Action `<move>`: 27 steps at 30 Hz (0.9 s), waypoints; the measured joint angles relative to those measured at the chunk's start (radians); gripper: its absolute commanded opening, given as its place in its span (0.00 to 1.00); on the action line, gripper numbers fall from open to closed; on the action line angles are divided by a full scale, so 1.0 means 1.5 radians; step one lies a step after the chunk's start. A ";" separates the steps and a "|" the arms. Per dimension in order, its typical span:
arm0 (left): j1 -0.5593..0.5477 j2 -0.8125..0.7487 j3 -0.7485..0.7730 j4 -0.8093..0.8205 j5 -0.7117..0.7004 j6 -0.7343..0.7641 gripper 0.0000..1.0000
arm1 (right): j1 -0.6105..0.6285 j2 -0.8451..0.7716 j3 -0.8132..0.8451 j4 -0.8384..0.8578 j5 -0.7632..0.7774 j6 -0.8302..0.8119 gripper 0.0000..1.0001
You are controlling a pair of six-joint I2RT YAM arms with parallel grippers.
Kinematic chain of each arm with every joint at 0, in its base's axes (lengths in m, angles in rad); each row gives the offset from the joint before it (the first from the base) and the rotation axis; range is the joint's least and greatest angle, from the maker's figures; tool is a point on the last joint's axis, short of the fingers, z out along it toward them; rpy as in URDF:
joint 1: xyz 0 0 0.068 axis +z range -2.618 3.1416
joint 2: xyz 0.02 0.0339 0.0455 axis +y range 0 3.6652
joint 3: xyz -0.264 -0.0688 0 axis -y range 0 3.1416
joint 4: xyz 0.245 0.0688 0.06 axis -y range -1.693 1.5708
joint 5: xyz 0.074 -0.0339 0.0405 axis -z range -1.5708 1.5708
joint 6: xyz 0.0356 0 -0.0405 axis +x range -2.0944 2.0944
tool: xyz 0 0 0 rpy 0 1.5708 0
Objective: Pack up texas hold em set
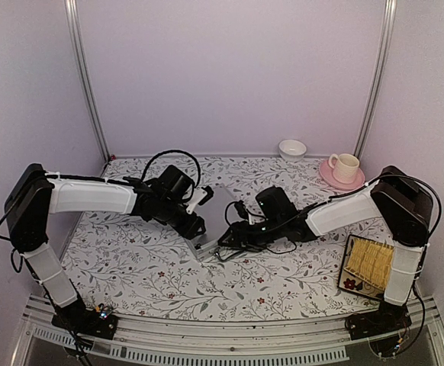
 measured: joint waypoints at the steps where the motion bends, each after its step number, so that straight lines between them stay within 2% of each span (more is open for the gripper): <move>1: -0.001 0.000 0.000 0.000 0.000 0.000 0.53 | 0.000 -0.002 0.000 0.000 -0.002 0.001 0.68; 23: -0.007 0.000 0.000 -0.001 -0.013 0.000 0.54 | 0.001 -0.033 -0.003 0.043 -0.014 0.012 0.69; 27: -0.009 -0.001 0.000 -0.001 -0.017 -0.001 0.56 | 0.001 -0.068 -0.027 0.049 -0.006 0.001 0.65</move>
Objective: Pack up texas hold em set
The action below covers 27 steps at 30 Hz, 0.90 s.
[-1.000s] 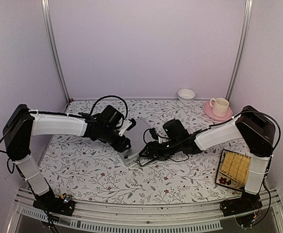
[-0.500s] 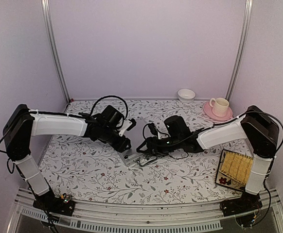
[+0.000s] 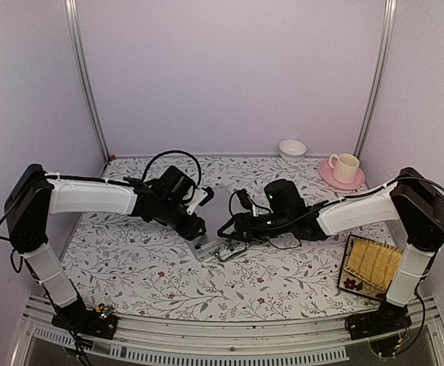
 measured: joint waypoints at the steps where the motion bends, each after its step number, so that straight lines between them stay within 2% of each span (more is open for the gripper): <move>1: 0.000 -0.001 -0.001 0.000 0.000 0.000 0.57 | 0.000 -0.013 -0.009 0.001 0.002 -0.002 0.63; 7: -0.001 -0.020 -0.008 -0.015 0.005 -0.002 0.58 | 0.000 -0.049 -0.036 -0.011 0.025 -0.017 0.48; 17: 0.036 -0.044 0.049 -0.019 0.067 -0.006 0.59 | 0.036 -0.033 0.005 -0.133 0.126 -0.048 0.26; 20: 0.046 -0.040 0.051 -0.022 0.077 -0.011 0.59 | 0.050 -0.010 0.037 -0.156 0.149 -0.055 0.13; 24: 0.048 -0.028 0.051 -0.028 0.077 -0.013 0.59 | 0.060 0.012 0.059 -0.178 0.166 -0.059 0.07; 27: 0.048 -0.021 0.051 -0.036 0.078 -0.014 0.59 | 0.062 0.018 0.060 -0.190 0.173 -0.059 0.06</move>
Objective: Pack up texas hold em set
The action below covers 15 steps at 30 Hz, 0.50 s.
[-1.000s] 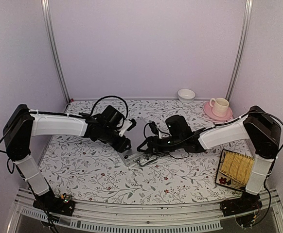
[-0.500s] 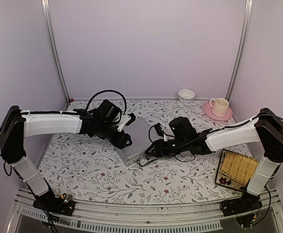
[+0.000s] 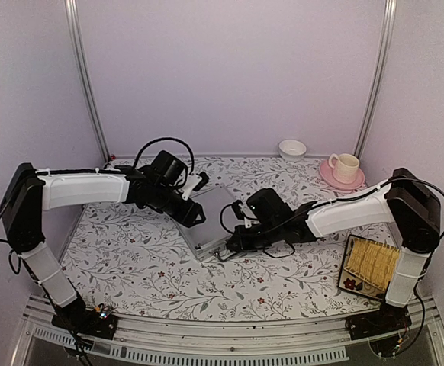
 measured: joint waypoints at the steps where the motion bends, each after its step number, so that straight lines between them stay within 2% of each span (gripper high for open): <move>1: 0.000 0.002 0.000 -0.002 0.000 0.000 0.59 | 0.000 0.001 0.000 -0.004 0.002 0.000 0.05; 15: 0.000 0.042 0.000 -0.010 0.003 -0.003 0.58 | 0.000 0.031 0.001 -0.029 0.025 0.000 0.05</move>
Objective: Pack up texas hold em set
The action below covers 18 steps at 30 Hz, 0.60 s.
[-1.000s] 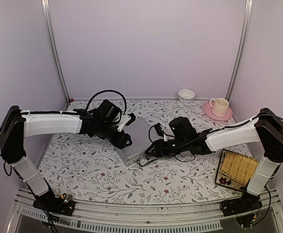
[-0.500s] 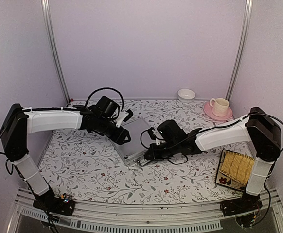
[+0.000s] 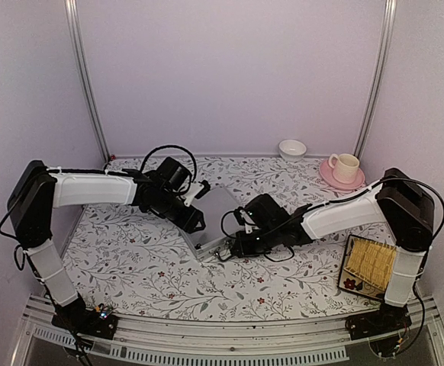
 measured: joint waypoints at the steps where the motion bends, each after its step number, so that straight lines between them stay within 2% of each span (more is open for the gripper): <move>1: 0.000 0.003 0.000 -0.001 0.000 0.000 0.58 | 0.000 0.002 0.001 -0.001 0.002 0.000 0.05; 18: 0.000 0.004 0.000 -0.002 0.000 0.000 0.58 | 0.000 0.031 0.021 -0.005 0.030 0.002 0.05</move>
